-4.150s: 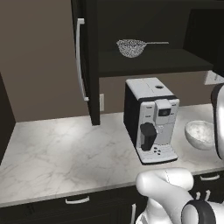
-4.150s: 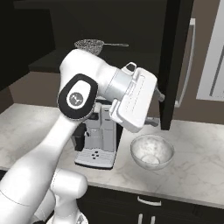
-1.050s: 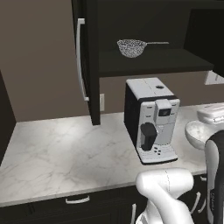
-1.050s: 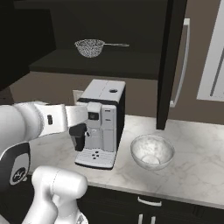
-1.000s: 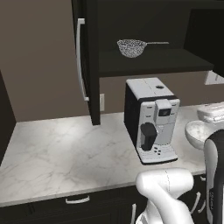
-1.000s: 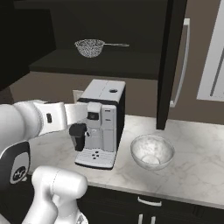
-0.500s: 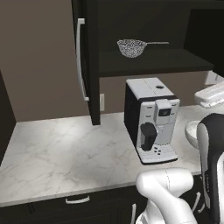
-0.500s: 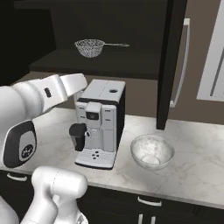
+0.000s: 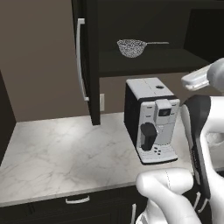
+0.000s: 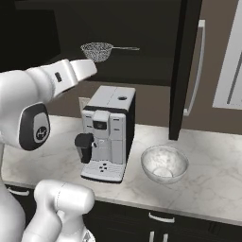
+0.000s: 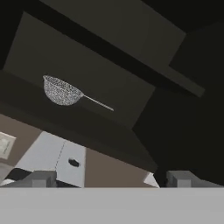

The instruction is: Open the cabinet and setup a tea strainer by placing it in the bowl upright.

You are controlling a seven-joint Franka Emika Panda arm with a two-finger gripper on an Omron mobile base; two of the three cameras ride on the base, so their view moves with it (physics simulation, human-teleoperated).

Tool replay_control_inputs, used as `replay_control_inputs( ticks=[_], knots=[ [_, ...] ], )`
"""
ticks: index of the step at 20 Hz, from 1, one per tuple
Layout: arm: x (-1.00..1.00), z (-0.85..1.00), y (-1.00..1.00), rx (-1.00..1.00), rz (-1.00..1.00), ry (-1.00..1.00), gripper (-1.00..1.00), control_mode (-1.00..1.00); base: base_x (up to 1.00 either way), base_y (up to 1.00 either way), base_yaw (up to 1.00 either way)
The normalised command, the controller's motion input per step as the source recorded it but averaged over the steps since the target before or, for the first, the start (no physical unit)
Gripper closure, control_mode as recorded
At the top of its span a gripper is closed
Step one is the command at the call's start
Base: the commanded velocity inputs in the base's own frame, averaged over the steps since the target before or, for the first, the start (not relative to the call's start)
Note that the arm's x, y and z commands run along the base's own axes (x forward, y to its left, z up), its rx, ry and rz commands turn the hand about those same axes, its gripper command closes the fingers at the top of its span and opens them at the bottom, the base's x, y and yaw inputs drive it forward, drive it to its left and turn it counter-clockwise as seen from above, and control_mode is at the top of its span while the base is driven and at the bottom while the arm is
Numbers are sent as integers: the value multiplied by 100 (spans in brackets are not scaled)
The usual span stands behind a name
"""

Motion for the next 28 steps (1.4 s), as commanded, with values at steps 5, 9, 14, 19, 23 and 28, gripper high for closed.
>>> replay_control_inputs(
  ticks=[5, 9, 14, 19, 23, 28],
  knots=[
    [8, 3, -26, 3, 0, 2, -100, -100, 0, 0, 0],
    [29, 0, -14, 3, -1, 7, -100, -100, 0, 0, 0],
    [37, 0, 0, -21, 0, 9, -100, -100, 0, 0, 0],
    [45, 0, 0, -21, 0, 34, -100, -100, 0, 0, 0],
    [41, 0, 0, -7, 0, 36, -100, -100, 0, 0, 0],
    [16, 0, -1, 0, -2, 10, -100, -100, 0, 0, 0]
  ],
)
